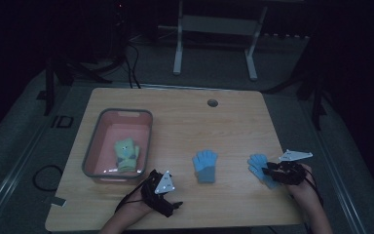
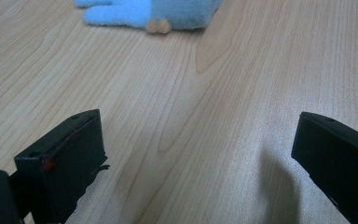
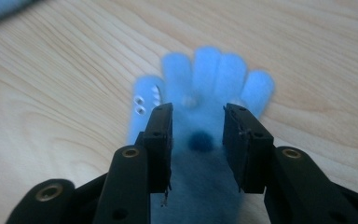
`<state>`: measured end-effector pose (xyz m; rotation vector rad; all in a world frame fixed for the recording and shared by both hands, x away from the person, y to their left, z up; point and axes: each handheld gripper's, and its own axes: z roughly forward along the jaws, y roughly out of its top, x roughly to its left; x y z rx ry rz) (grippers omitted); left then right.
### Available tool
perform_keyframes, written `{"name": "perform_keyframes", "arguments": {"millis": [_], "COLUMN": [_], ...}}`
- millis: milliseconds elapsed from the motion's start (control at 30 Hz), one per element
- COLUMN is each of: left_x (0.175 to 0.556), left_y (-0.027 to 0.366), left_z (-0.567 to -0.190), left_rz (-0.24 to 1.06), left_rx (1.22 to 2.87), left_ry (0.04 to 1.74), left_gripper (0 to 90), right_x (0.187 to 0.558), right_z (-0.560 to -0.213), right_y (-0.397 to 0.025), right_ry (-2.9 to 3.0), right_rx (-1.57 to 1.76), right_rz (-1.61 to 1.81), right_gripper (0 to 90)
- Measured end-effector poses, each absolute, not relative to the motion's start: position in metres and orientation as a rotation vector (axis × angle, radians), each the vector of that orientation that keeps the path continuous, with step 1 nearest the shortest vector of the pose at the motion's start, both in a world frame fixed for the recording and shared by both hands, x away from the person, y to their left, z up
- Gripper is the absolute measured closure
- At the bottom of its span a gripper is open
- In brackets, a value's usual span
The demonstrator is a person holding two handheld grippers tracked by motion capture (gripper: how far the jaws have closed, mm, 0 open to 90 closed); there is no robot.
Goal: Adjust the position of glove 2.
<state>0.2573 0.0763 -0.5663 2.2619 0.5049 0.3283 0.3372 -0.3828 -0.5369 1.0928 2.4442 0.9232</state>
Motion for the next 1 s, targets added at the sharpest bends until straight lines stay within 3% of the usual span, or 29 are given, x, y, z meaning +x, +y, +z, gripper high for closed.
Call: {"name": "perform_keyframes", "arguments": {"millis": [300, 1000], "left_x": [0.257, 0.256], "left_y": [0.076, 0.075], "left_z": [-0.567, -0.566], "left_rz": [0.331, 0.333], "left_rx": [2.268, 2.265], "left_ry": [0.500, 0.496], "left_gripper": [2.7, 2.7], "right_x": [0.338, 0.315], "right_z": [-0.542, -0.479], "right_y": [-0.377, -0.315], "right_ry": [2.411, 2.095], "right_rx": [1.170, 1.410], "right_rz": [0.868, 0.953], "right_gripper": [84.6, 87.1]}}
